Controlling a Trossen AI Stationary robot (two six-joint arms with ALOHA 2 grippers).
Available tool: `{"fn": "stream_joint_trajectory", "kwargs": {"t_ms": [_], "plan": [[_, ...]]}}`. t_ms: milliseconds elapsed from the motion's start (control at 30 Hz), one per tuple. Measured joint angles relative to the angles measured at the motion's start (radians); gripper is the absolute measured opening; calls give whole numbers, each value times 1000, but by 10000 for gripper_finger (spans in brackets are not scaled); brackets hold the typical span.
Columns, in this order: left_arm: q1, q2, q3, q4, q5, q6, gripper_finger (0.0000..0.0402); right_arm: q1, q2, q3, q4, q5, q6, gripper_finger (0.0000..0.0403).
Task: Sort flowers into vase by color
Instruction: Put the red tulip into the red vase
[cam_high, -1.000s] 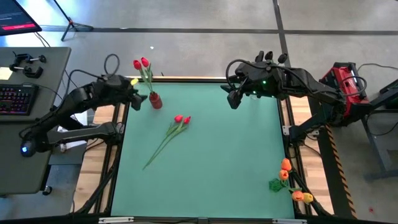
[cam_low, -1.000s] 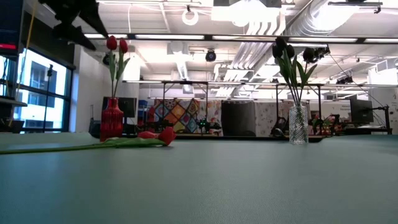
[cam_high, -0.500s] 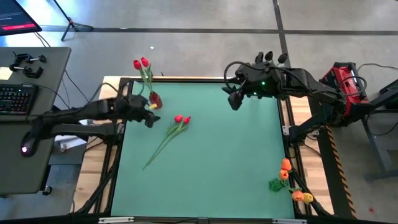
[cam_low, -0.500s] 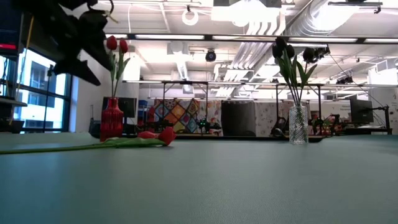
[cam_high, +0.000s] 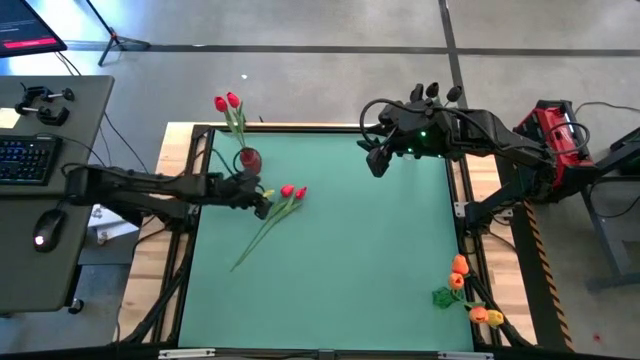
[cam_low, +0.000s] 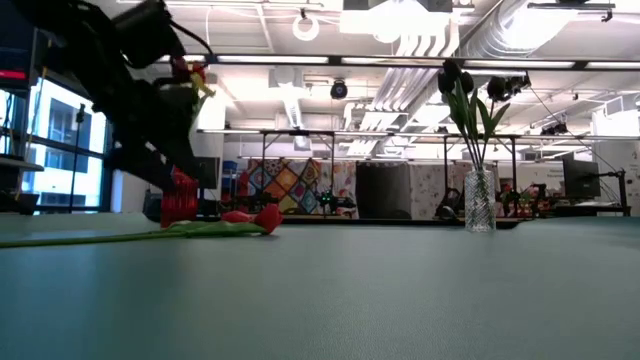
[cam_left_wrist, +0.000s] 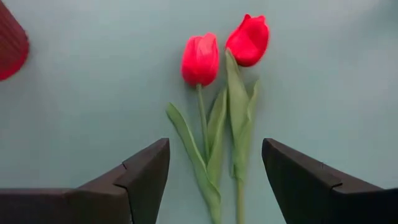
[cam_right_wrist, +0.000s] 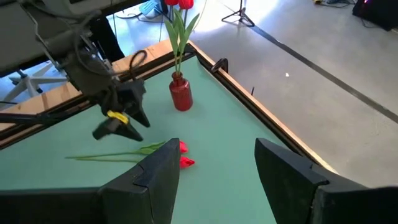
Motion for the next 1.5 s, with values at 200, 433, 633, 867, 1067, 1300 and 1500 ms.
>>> {"fn": "stream_joint_trajectory", "kwargs": {"t_ms": [200,433,633,867,1067,1300,1500], "plan": [[9,167,0,172,-12,34,236,0,0,0,-3,-17,13,197],[45,308,0,289,6,34,234,0,0,0,-39,-22,35,197],[83,393,0,355,11,45,234,0,0,0,-42,-22,33,197],[97,462,3,443,16,74,211,0,0,0,-44,-21,32,197],[97,464,3,447,35,123,124,0,0,0,-43,-21,31,197],[96,464,4,452,140,112,22,0,0,0,-43,-9,5,197],[93,436,43,439,224,104,12,0,0,0,-41,-7,-7,197]]}}
